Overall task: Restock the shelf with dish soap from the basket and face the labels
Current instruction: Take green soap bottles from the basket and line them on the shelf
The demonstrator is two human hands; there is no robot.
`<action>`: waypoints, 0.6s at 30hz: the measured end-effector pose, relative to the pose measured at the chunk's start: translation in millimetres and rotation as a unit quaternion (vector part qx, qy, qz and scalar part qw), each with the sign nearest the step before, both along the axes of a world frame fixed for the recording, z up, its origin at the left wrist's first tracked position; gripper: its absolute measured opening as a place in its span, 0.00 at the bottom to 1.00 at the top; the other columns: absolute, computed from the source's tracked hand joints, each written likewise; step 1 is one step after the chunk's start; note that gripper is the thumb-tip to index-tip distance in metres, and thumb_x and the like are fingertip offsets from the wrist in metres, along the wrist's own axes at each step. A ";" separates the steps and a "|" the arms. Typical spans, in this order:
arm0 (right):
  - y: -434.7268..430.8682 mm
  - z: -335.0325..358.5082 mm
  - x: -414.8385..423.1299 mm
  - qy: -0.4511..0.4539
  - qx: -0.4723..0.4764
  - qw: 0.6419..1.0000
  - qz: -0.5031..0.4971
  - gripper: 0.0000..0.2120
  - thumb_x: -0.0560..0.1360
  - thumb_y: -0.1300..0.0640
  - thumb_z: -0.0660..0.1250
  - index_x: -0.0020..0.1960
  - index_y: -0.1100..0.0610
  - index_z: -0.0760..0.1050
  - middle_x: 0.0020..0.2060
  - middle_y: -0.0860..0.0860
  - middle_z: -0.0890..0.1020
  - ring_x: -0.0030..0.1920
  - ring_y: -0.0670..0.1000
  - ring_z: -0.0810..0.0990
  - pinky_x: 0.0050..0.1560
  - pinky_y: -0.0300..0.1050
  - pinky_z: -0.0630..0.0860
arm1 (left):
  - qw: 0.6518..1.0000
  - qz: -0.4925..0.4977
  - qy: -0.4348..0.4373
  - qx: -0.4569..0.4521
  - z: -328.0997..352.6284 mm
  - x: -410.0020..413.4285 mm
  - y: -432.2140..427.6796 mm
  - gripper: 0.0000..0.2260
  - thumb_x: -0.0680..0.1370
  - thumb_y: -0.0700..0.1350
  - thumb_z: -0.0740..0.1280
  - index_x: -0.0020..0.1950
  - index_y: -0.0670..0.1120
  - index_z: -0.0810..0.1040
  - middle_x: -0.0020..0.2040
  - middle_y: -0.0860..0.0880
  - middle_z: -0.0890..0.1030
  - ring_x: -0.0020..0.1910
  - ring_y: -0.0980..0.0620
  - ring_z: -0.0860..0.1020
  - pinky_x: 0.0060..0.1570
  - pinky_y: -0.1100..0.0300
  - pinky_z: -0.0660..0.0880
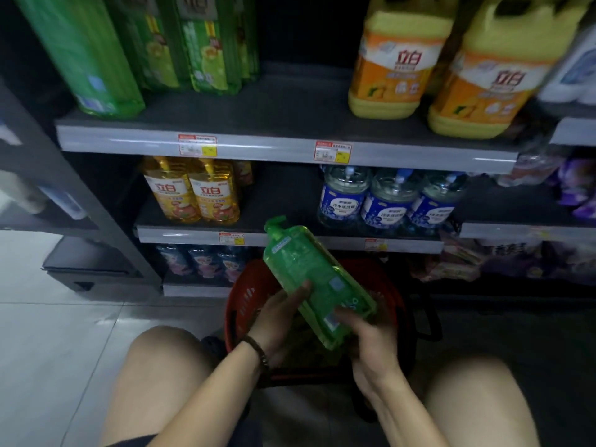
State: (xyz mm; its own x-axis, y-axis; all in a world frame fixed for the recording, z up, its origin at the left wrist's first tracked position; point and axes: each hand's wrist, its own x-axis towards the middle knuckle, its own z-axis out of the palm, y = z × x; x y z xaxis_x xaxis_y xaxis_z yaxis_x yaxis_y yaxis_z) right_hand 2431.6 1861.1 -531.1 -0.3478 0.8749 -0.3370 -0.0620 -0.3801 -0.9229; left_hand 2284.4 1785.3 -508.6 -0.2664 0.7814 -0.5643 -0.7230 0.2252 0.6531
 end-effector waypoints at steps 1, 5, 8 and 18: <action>-6.6 7.9 -0.8 0.008 0.015 1.000 0.007 0.39 0.57 0.54 0.86 0.65 0.61 0.82 0.58 0.59 0.88 0.60 0.62 0.87 0.67 0.66 0.80 | 1.000 0.014 -0.005 0.026 6.5 -0.4 -2.9 0.22 0.80 0.52 0.72 0.69 0.41 0.79 0.65 0.38 0.84 0.65 0.36 0.82 0.71 0.34 0.72; -22.3 33.9 0.4 0.004 0.102 0.993 0.061 0.37 0.57 0.57 0.86 0.64 0.58 0.79 0.54 0.56 0.89 0.54 0.58 0.89 0.52 0.51 0.86 | 0.995 0.069 -0.011 0.073 21.9 -6.3 -18.4 0.29 0.77 0.53 0.77 0.73 0.42 0.76 0.68 0.36 0.81 0.68 0.34 0.80 0.73 0.33 0.70; -24.0 52.4 3.5 0.007 0.141 0.983 0.114 0.39 0.54 0.51 0.86 0.63 0.57 0.79 0.53 0.54 0.90 0.51 0.56 0.90 0.48 0.45 0.85 | 0.993 0.088 0.011 0.077 40.3 -9.4 -34.3 0.27 0.76 0.50 0.78 0.72 0.42 0.77 0.66 0.36 0.83 0.66 0.34 0.81 0.72 0.32 0.71; 14.6 156.3 -76.1 -0.007 0.232 0.927 0.293 0.35 0.62 0.42 0.85 0.65 0.52 0.81 0.56 0.46 0.89 0.55 0.46 0.89 0.51 0.41 0.85 | 0.966 0.119 0.200 0.115 115.4 -64.6 -52.3 0.37 0.65 0.54 0.83 0.70 0.42 0.77 0.62 0.38 0.85 0.60 0.34 0.84 0.64 0.32 0.78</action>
